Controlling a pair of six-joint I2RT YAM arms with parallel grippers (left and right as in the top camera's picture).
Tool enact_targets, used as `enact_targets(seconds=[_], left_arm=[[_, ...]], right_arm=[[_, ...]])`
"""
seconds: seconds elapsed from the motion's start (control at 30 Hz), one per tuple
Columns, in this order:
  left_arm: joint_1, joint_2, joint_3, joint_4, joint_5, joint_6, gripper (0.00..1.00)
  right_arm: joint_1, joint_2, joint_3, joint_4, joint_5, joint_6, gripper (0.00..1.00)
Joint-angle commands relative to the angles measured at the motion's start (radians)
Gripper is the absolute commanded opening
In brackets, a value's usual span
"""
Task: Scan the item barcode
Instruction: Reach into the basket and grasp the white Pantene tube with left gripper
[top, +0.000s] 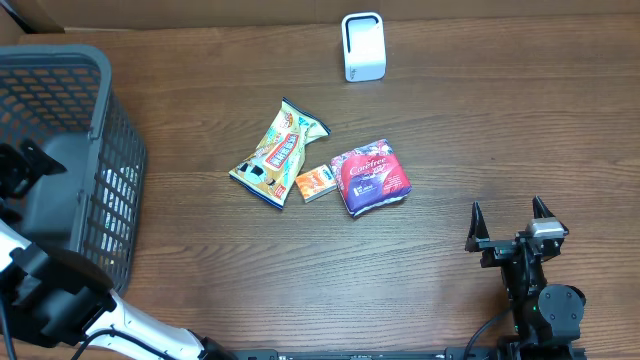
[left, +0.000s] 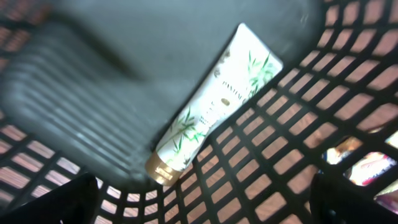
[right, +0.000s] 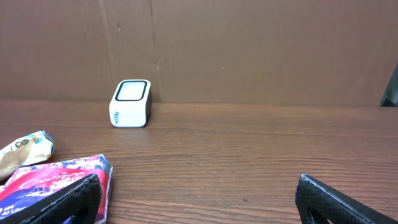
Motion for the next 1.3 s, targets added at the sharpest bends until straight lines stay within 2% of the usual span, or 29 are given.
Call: enact_targets(seconds=[0.0, 0.5, 0.83, 1.07, 1.27], left_arm=[[0.001, 0.032, -0.084, 0.014, 0.023, 0.071, 1.0], [-0.012, 0.033, -0.391, 0.204, 0.067, 0.156, 0.97], [-0.086, 0.033, -0.549, 0.344, 0.058, 0.19, 0.94], [-0.126, 0.033, -0.61, 0.417, -0.039, 0.188, 0.93], [-0.126, 0.033, -0.616, 0.427, -0.05, 0.187, 0.85]], right_arm=[[-0.003, -0.008, -0.01, 0.005, 0.009, -0.005, 1.0], [-0.003, -0.008, -0.01, 0.005, 0.009, -0.005, 1.0], [-0.003, -0.008, -0.01, 0.005, 0.009, -0.005, 1.0], [-0.003, -0.008, -0.01, 0.005, 0.009, -0.005, 1.0], [-0.003, -0.008, -0.01, 0.005, 0.009, -0.005, 1.0]])
